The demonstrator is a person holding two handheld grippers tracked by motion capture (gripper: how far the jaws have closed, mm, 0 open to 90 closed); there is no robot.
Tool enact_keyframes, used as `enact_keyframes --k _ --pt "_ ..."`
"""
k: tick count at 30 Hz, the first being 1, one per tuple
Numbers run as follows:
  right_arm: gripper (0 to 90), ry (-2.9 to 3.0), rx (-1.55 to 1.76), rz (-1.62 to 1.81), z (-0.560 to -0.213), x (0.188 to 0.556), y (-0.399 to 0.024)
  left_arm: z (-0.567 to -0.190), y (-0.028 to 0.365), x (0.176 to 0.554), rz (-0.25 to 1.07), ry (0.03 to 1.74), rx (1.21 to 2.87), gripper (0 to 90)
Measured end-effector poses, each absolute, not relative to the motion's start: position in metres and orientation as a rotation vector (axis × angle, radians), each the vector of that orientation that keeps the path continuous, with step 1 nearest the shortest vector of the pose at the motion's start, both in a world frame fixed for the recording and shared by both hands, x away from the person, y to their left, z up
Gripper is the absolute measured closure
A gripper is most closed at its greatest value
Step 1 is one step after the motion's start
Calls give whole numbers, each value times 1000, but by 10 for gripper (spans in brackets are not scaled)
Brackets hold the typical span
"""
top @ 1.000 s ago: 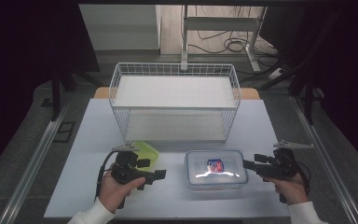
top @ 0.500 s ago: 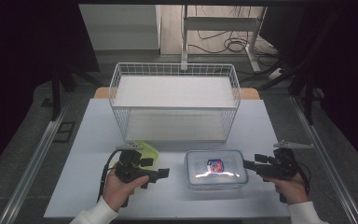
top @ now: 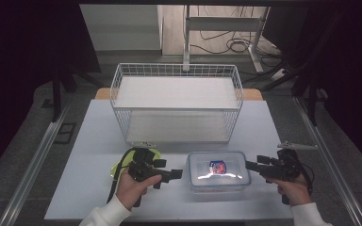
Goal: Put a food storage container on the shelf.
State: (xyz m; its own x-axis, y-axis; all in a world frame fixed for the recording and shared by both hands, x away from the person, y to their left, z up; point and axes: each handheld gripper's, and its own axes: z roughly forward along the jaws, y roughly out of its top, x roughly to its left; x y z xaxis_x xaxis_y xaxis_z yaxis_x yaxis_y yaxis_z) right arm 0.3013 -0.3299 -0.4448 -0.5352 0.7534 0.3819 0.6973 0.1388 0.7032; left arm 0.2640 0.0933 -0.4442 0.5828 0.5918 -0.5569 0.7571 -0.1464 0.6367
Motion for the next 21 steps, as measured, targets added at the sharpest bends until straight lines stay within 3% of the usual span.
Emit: enact_keyframes --k 21 --pt "249 2320 1504 1370 -448 303 -332 -469 53 281 -347 1166 1813 119"
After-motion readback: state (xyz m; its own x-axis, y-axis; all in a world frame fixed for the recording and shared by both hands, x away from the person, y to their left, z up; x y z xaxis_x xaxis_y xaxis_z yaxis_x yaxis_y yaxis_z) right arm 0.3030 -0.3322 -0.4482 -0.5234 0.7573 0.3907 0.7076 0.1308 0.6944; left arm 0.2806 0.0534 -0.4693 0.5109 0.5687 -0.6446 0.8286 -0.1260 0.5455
